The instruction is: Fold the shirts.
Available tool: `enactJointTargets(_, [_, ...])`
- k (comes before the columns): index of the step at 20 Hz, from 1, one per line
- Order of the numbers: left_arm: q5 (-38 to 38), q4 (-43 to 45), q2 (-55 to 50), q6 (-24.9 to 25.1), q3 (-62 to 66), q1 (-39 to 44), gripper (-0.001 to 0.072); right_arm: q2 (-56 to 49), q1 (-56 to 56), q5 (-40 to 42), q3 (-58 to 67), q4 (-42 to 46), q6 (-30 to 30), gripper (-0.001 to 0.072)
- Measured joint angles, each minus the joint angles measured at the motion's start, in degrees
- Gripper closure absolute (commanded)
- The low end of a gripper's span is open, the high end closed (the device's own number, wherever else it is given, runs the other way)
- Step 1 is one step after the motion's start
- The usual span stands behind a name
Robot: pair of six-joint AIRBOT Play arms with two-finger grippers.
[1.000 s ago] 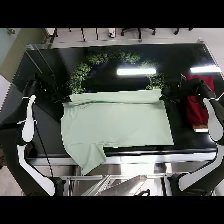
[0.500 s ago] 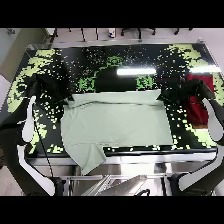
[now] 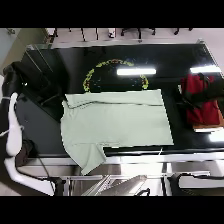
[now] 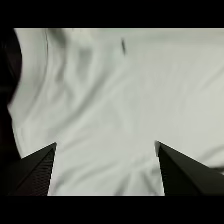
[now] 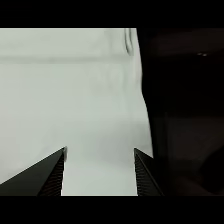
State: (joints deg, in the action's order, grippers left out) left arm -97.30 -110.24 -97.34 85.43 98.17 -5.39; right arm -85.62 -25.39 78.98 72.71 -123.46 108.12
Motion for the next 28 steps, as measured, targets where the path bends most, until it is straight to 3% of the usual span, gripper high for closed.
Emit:
enactJointTargets(5, [7.06, 0.66, 25.88, 0.31, -40.28, -1.01, 0.002, 5.9, -8.61, -3.17, -11.43, 0.31, 2.95, 0.0229])
enactJointTargets(9, [16.65, -5.97, 42.01, 0.98, -66.99, -4.13, 0.002, 6.82, -10.84, -3.91, -13.88, -0.02, 3.61, 0.0229])
enactJointTargets(12, [23.58, -11.17, 47.91, 2.29, -78.82, -5.2, 0.002, 7.04, -10.95, -4.09, -14.45, -0.79, 3.85, 0.0229])
enactJointTargets(16, [29.29, -15.5, 49.83, 3.1, -84.67, -5.66, 0.0021, 7.1, -10.93, -4.07, -14.69, -1.4, 4.17, 0.0229])
enactJointTargets(17, [30.12, -16.2, 49.16, 3.13, -84.91, -5.7, 0.007, 7.1, -10.93, -4.09, -14.69, -1.51, 4.22, 0.0229])
enactJointTargets(19, [32.98, -17.2, 46.97, 4.66, -84.78, -5.77, 0.0552, 7.1, -10.93, -4.02, -14.75, -1.55, 4.22, 0.0228])
enactJointTargets(20, [34.62, -17.75, 45.46, 5.99, -84.43, -5.77, 0.0688, 7.1, -10.93, -3.85, -14.82, -1.55, 4.24, 0.0227])
enactJointTargets(22, [35.36, -19.78, 42.58, 8.7, -82.95, -5.77, 0.0688, 7.1, -10.93, -3.21, -14.97, -1.27, 4.24, 0.0221])
enactJointTargets(24, [33.44, -21.22, 40.02, 11.21, -80.48, -5.79, 0.0688, 7.08, -10.91, -1.99, -15.3, 0.39, 4.22, 0.0119])
enactJointTargets(28, [28.92, -21.42, 38.71, 13.6, -74.93, -5.79, 0.0688, 7.08, -10.93, 2.43, -17.44, 4.57, 3.32, 0.011])
